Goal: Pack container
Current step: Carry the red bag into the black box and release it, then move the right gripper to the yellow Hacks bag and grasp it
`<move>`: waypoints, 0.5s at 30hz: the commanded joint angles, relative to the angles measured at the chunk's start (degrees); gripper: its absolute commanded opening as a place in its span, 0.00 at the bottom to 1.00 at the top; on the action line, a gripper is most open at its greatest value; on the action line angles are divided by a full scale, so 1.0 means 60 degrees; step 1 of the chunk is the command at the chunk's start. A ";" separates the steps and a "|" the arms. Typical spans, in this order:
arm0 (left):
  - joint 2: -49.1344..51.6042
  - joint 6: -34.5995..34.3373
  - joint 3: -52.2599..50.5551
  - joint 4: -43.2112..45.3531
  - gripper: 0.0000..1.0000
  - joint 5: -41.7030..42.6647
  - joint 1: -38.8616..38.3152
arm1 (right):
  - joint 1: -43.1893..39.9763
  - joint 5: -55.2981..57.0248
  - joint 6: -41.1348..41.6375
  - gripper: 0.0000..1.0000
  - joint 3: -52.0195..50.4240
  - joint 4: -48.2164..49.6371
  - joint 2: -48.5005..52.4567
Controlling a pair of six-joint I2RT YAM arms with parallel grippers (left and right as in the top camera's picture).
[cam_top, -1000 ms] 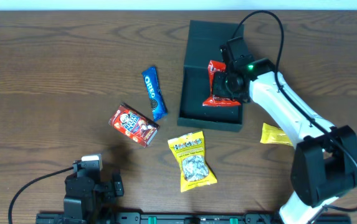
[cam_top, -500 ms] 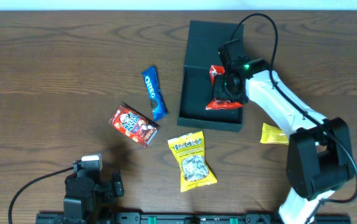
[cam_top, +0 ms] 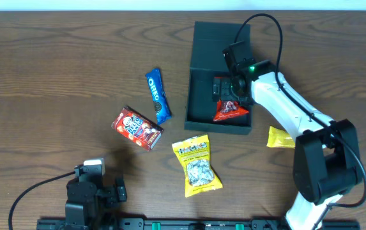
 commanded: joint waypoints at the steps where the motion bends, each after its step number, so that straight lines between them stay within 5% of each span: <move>1: -0.0058 0.0066 -0.0288 -0.0299 0.95 0.0000 0.0058 | -0.0069 0.0146 -0.0018 0.99 -0.0069 0.0084 0.0033; 8: -0.0058 0.0066 -0.0288 -0.0295 0.95 0.0000 0.0058 | 0.0051 0.0215 -0.0044 0.99 -0.0040 0.0015 -0.0790; 15: -0.0058 0.0066 -0.0288 -0.0295 0.95 0.0000 0.0058 | 0.0685 0.1078 -0.0656 0.99 -0.0040 -0.0535 -0.3348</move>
